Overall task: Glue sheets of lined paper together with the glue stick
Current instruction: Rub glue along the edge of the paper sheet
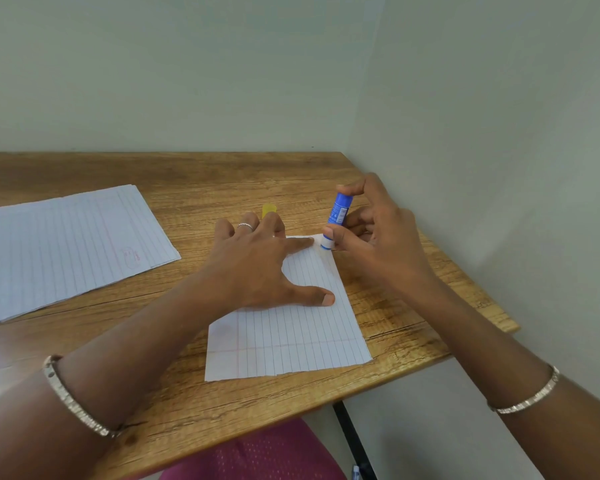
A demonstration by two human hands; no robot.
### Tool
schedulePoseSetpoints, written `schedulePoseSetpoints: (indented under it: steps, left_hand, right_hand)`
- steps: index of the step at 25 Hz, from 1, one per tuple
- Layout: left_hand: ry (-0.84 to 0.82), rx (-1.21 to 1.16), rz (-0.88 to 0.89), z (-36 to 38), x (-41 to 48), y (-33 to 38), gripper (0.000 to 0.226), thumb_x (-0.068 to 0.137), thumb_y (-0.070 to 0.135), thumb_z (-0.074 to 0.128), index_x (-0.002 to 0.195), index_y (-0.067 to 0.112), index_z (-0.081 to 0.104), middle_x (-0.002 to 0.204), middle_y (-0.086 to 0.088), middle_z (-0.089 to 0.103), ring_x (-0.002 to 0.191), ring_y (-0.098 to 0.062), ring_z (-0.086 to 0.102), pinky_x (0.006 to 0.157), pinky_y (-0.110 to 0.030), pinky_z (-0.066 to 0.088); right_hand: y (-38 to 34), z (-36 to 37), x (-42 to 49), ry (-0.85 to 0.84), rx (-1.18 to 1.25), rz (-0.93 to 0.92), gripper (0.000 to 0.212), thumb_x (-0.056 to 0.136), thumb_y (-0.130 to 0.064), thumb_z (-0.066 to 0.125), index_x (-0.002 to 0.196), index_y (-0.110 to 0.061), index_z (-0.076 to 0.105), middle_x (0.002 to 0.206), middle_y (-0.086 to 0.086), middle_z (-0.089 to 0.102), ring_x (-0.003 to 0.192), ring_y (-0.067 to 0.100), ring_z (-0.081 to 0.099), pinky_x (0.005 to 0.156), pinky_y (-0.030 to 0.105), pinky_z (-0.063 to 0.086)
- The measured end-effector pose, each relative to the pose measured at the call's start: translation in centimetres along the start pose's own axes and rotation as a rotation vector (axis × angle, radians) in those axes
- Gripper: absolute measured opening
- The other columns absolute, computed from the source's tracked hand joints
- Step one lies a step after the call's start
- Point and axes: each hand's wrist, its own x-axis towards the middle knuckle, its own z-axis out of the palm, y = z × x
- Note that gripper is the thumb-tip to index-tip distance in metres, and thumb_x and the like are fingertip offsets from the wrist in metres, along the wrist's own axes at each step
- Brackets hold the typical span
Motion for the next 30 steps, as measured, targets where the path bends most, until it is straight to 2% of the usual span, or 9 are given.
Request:
schedulePoseSetpoints:
  steps: [4, 8, 13, 21, 25, 30]
  left_hand:
    - [0.009, 0.008, 0.006, -0.1, -0.1, 0.0, 0.112, 0.049, 0.105, 0.014, 0.149, 0.054, 0.023, 0.133, 0.007, 0.039, 0.126, -0.022, 0.035, 0.102, -0.048, 0.025]
    - [0.028, 0.050, 0.033, 0.1, -0.3, 0.0, 0.110, 0.051, 0.104, 0.006, 0.149, 0.055, 0.014, 0.133, 0.006, 0.037, 0.125, -0.024, 0.036, 0.102, -0.048, 0.027]
    - [0.043, 0.068, 0.043, -0.1, -0.4, 0.1, 0.111, 0.051, 0.103, 0.003, 0.149, 0.054, 0.017, 0.130, 0.004, 0.040, 0.123, -0.024, 0.038, 0.101, -0.047, 0.028]
    - [0.015, 0.071, 0.020, -0.1, -0.2, 0.3, 0.117, 0.047, 0.105, 0.005, 0.150, 0.052, 0.021, 0.131, 0.003, 0.040, 0.124, -0.025, 0.037, 0.102, -0.049, 0.026]
    - [-0.016, 0.042, 0.015, -0.2, -0.1, 0.3, 0.117, 0.045, 0.106, 0.009, 0.149, 0.055, 0.020, 0.127, 0.003, 0.038, 0.121, -0.025, 0.036, 0.100, -0.049, 0.025]
    - [-0.047, 0.048, 0.000, -0.3, 0.0, 0.3, 0.118, 0.044, 0.106, 0.010, 0.150, 0.055, 0.017, 0.131, 0.003, 0.036, 0.125, -0.026, 0.035, 0.102, -0.050, 0.024]
  right_hand:
    - [0.3, 0.2, -0.2, -0.012, -0.067, 0.005, 0.044, 0.088, -0.025, 0.081, 0.123, -0.023, 0.054, 0.086, -0.009, 0.074, 0.071, 0.003, 0.072, 0.066, 0.010, 0.054]
    - [0.5, 0.9, 0.6, -0.051, -0.148, -0.036, 0.046, 0.088, -0.025, 0.080, 0.126, -0.022, 0.054, 0.079, -0.021, 0.063, 0.069, -0.004, 0.067, 0.065, 0.003, 0.050]
    - [0.1, 0.4, 0.2, -0.089, -0.167, -0.048, 0.047, 0.088, -0.025, 0.080, 0.127, -0.022, 0.053, 0.081, -0.012, 0.068, 0.072, -0.001, 0.070, 0.065, 0.006, 0.053]
    - [-0.9, -0.7, -1.4, -0.127, -0.163, -0.013, 0.044, 0.088, -0.028, 0.080, 0.122, -0.027, 0.052, 0.078, -0.008, 0.073, 0.068, 0.003, 0.071, 0.064, 0.013, 0.056]
    - [-1.3, -0.8, -1.5, -0.075, -0.092, 0.012, 0.045, 0.087, -0.026, 0.081, 0.123, -0.024, 0.054, 0.080, -0.009, 0.074, 0.071, 0.002, 0.072, 0.063, 0.011, 0.054]
    - [-1.2, -0.1, -1.7, -0.101, -0.171, 0.020, 0.045, 0.087, -0.028, 0.080, 0.122, -0.026, 0.052, 0.077, -0.008, 0.073, 0.068, 0.003, 0.071, 0.062, 0.012, 0.055]
